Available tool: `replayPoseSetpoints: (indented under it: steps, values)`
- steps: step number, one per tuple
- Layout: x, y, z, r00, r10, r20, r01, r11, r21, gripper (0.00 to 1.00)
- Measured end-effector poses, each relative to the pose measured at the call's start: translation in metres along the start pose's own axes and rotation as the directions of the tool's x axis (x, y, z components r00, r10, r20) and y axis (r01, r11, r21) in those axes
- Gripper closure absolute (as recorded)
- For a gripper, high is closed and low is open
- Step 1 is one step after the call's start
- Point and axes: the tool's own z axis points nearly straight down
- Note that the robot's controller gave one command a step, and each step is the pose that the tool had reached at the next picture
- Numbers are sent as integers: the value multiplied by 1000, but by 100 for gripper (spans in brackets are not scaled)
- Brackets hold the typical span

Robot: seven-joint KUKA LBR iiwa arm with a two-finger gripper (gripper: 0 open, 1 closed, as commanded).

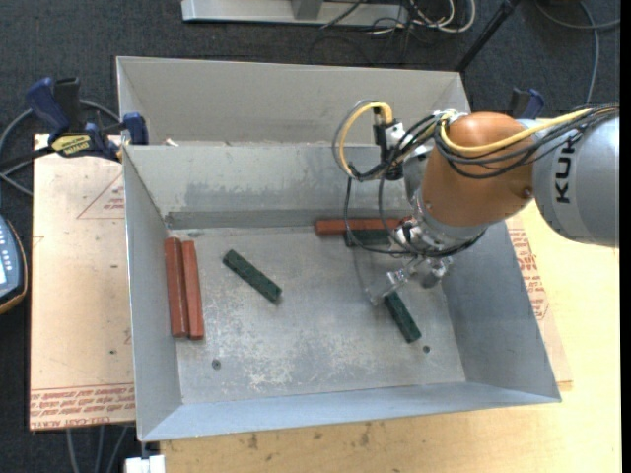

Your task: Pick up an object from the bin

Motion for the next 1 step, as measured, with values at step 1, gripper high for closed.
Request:
replayPoseSetpoints:
  steps: [1]
  values:
    - [0, 1, 0, 1000, 0, 1, 0, 1000, -3, 100]
